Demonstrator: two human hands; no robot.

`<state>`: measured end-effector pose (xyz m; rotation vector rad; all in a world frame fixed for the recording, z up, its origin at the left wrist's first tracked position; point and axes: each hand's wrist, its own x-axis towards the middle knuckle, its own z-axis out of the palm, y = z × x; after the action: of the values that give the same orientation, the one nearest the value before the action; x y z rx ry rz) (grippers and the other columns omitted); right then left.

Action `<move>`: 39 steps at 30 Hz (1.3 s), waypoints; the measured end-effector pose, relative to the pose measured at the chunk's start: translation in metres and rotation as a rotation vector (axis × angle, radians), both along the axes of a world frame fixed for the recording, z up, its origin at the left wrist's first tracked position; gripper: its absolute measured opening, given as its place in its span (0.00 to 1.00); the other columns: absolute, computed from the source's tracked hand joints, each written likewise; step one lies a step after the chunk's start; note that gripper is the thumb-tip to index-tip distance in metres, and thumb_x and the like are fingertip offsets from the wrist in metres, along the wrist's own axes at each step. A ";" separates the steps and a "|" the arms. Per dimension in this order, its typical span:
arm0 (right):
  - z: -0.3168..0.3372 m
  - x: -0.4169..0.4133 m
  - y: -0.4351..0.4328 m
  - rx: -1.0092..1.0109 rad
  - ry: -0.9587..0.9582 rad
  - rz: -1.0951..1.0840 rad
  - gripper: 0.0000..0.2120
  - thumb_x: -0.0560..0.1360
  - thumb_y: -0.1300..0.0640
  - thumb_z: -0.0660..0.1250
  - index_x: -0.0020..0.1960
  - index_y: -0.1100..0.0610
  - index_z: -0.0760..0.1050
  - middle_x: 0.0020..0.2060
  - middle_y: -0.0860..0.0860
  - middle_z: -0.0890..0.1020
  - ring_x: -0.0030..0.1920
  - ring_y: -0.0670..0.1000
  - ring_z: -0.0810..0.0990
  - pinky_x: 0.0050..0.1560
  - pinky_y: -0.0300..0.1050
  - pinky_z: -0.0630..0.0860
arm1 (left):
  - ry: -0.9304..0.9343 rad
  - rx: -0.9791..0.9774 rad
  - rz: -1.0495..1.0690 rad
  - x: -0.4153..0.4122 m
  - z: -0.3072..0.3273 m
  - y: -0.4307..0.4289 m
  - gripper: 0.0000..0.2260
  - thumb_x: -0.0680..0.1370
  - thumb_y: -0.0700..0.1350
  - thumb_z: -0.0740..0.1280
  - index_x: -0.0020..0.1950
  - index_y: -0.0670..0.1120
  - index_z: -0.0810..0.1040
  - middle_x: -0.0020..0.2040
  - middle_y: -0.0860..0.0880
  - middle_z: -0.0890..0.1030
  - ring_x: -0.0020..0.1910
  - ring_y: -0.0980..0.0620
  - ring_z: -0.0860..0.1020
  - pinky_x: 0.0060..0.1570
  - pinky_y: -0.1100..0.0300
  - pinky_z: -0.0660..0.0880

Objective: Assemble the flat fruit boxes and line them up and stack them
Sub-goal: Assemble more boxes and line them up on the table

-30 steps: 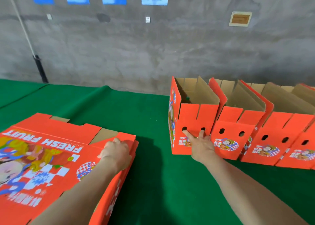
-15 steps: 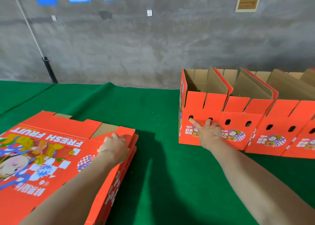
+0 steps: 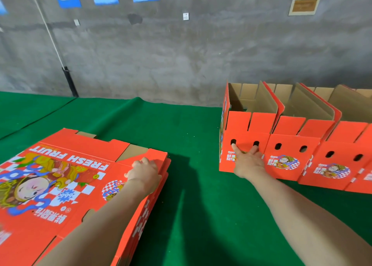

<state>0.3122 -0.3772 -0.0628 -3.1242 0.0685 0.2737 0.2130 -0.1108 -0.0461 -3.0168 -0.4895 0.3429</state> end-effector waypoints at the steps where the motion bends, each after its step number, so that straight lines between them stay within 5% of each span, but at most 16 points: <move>1: 0.002 -0.008 0.006 0.068 -0.019 0.008 0.42 0.75 0.62 0.62 0.77 0.42 0.41 0.74 0.69 0.44 0.73 0.67 0.55 0.62 0.52 0.72 | -0.002 -0.001 0.005 -0.002 0.000 -0.001 0.25 0.81 0.56 0.57 0.73 0.42 0.61 0.68 0.41 0.64 0.69 0.38 0.63 0.61 0.38 0.71; 5: 0.004 -0.056 0.053 0.396 -0.184 0.284 0.28 0.77 0.55 0.63 0.75 0.53 0.58 0.70 0.60 0.62 0.67 0.59 0.68 0.66 0.49 0.69 | -0.045 -0.111 0.002 -0.012 0.001 0.001 0.26 0.81 0.56 0.55 0.76 0.44 0.57 0.75 0.41 0.58 0.73 0.38 0.58 0.67 0.38 0.65; 8: -0.002 -0.103 0.097 0.606 -0.137 0.487 0.25 0.78 0.54 0.62 0.73 0.54 0.62 0.69 0.55 0.68 0.68 0.55 0.68 0.69 0.44 0.64 | -0.221 -0.293 -0.032 -0.032 0.000 0.015 0.28 0.81 0.55 0.55 0.78 0.50 0.49 0.79 0.45 0.43 0.77 0.39 0.47 0.73 0.39 0.53; 10: -0.012 -0.132 0.116 0.704 -0.023 0.510 0.25 0.78 0.52 0.62 0.74 0.53 0.61 0.70 0.53 0.68 0.70 0.53 0.66 0.70 0.44 0.61 | -0.395 -0.233 -0.037 -0.052 -0.001 0.036 0.29 0.81 0.56 0.55 0.78 0.53 0.45 0.78 0.49 0.36 0.77 0.44 0.39 0.72 0.39 0.46; 13: -0.031 -0.163 0.127 0.820 0.219 0.405 0.26 0.78 0.50 0.61 0.74 0.53 0.61 0.70 0.53 0.69 0.70 0.51 0.67 0.69 0.43 0.62 | -0.502 -0.113 0.059 -0.090 -0.005 0.080 0.29 0.81 0.56 0.55 0.78 0.50 0.48 0.78 0.51 0.38 0.77 0.48 0.37 0.71 0.38 0.43; 18: -0.042 -0.194 0.139 0.965 0.406 0.180 0.18 0.80 0.47 0.58 0.64 0.56 0.71 0.57 0.54 0.77 0.57 0.51 0.75 0.58 0.40 0.68 | -0.156 -0.071 0.048 -0.144 -0.027 0.085 0.29 0.81 0.60 0.48 0.78 0.51 0.43 0.79 0.51 0.39 0.77 0.50 0.38 0.72 0.40 0.45; 20: -0.037 -0.201 0.143 1.179 0.501 0.002 0.11 0.80 0.46 0.56 0.50 0.52 0.73 0.43 0.51 0.75 0.42 0.49 0.73 0.46 0.41 0.71 | -0.170 -0.091 0.000 -0.154 -0.034 0.061 0.30 0.81 0.60 0.48 0.79 0.51 0.43 0.79 0.51 0.40 0.77 0.49 0.38 0.72 0.40 0.44; 23: -0.028 -0.205 0.137 1.551 0.550 -0.387 0.10 0.81 0.51 0.60 0.48 0.57 0.75 0.40 0.54 0.80 0.36 0.51 0.78 0.38 0.42 0.75 | -0.170 -0.077 -0.049 -0.165 -0.035 0.028 0.31 0.80 0.62 0.49 0.79 0.51 0.45 0.79 0.51 0.42 0.77 0.49 0.41 0.72 0.41 0.45; 26: -0.020 -0.207 0.117 1.722 0.438 -0.713 0.10 0.77 0.58 0.67 0.42 0.63 0.75 0.37 0.60 0.80 0.35 0.54 0.77 0.39 0.48 0.74 | -0.206 -0.136 -0.112 -0.171 -0.026 0.004 0.30 0.78 0.63 0.55 0.77 0.54 0.54 0.78 0.54 0.50 0.77 0.49 0.50 0.72 0.47 0.53; 31: 0.000 -0.216 0.053 1.555 0.135 -0.749 0.10 0.77 0.60 0.66 0.49 0.68 0.77 0.41 0.60 0.80 0.42 0.52 0.72 0.44 0.47 0.72 | -0.483 -0.541 -0.196 -0.180 0.001 -0.016 0.24 0.76 0.51 0.67 0.71 0.49 0.69 0.74 0.48 0.64 0.72 0.50 0.63 0.70 0.62 0.60; 36: 0.023 -0.232 -0.046 1.605 -0.145 -0.701 0.07 0.77 0.60 0.66 0.50 0.65 0.77 0.47 0.62 0.81 0.43 0.55 0.77 0.44 0.48 0.72 | -0.682 -0.622 -0.100 -0.184 0.037 -0.012 0.27 0.70 0.51 0.67 0.66 0.38 0.75 0.68 0.37 0.70 0.68 0.41 0.68 0.67 0.55 0.63; 39: 0.039 -0.251 -0.105 1.656 -0.286 -0.616 0.07 0.76 0.62 0.66 0.53 0.62 0.79 0.42 0.59 0.82 0.41 0.56 0.79 0.45 0.49 0.73 | -0.835 -0.595 -0.068 -0.177 0.057 -0.019 0.25 0.71 0.39 0.74 0.66 0.34 0.73 0.68 0.33 0.69 0.68 0.35 0.68 0.68 0.49 0.62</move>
<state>0.0611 -0.4819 -0.0240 -1.3706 0.4767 -0.1191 0.0356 -0.1299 0.0114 -3.6225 -0.3497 -0.9930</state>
